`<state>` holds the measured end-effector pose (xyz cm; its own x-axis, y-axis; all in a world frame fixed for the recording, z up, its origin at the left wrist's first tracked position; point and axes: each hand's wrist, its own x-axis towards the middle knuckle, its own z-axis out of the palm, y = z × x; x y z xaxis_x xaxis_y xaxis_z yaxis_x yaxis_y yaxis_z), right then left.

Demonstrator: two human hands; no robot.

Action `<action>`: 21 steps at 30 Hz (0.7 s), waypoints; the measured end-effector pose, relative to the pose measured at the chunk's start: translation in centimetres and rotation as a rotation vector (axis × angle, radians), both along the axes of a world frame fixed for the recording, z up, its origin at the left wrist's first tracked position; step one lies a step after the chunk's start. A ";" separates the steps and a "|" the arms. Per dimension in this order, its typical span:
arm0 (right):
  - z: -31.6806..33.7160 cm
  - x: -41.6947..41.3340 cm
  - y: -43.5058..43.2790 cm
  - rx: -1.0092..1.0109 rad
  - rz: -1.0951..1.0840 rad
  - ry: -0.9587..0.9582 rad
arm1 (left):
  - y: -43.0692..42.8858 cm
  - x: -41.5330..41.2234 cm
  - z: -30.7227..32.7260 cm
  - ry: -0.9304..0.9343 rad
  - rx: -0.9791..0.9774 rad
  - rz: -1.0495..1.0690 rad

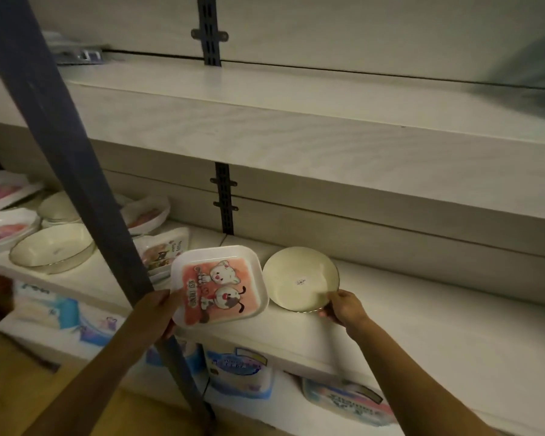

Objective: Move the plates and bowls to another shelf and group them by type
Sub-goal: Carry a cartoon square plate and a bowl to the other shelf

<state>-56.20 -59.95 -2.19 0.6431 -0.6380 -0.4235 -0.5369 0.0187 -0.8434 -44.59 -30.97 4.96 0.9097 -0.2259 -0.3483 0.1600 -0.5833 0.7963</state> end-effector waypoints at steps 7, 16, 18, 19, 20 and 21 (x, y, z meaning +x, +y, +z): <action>-1.6 2.2 0.7 0.058 -0.004 0.062 | 0.2 0.5 -0.7 -0.044 -0.033 -0.087; -0.1 -0.8 -0.8 -0.131 0.222 0.173 | -2.7 -1.0 -1.4 -0.093 -0.059 -0.143; 0.9 -3.2 -1.7 -0.216 0.310 0.203 | -4.1 -1.6 -1.6 -0.054 -0.047 -0.219; 1.3 -4.5 -2.4 -0.292 0.360 0.238 | -4.9 -1.8 -1.8 -0.055 -0.022 -0.254; 1.8 -6.0 -3.1 -0.368 0.401 0.279 | -5.8 -2.2 -2.0 -0.068 -0.004 -0.287; 2.4 -7.4 -3.7 -0.430 0.427 0.315 | -6.8 -2.6 -2.2 -0.075 0.004 -0.314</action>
